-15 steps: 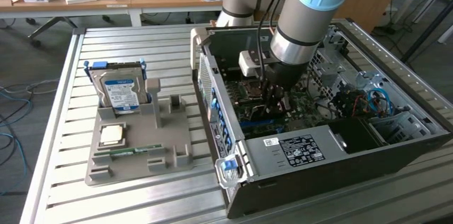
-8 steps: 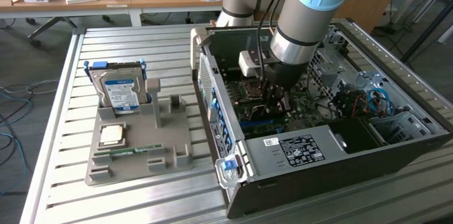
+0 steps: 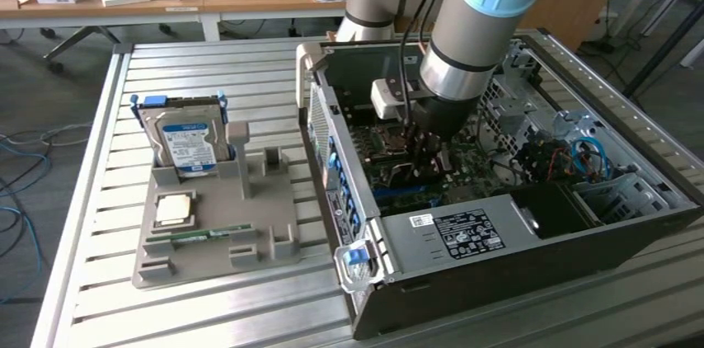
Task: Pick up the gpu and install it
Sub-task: 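Insert the gpu into the slot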
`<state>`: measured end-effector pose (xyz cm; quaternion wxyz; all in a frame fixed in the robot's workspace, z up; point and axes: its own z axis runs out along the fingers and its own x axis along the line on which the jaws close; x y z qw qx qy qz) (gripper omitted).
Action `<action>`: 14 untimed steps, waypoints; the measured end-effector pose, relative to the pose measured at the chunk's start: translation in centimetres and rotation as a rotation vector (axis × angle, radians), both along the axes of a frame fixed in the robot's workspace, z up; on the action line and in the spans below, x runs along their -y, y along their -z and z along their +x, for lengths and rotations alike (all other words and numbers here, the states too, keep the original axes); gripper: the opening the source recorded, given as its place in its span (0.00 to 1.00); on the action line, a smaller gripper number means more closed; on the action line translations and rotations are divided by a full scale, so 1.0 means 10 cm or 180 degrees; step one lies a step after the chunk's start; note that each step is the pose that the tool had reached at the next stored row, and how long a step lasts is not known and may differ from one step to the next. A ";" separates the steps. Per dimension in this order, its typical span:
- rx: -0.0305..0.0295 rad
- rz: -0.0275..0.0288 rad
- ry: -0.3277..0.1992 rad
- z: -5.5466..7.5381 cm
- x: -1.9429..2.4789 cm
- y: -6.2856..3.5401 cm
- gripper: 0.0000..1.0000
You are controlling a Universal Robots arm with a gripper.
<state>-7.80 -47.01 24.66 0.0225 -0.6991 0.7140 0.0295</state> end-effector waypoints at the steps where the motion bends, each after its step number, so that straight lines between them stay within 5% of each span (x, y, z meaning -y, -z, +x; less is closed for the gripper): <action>1: 0.0000 0.0000 0.0000 0.00 0.000 0.000 0.33; 6: 0.0000 -0.0002 0.0000 0.00 0.001 -0.027 0.33; 14: 0.0000 -0.0002 0.0000 0.00 0.001 -0.227 0.33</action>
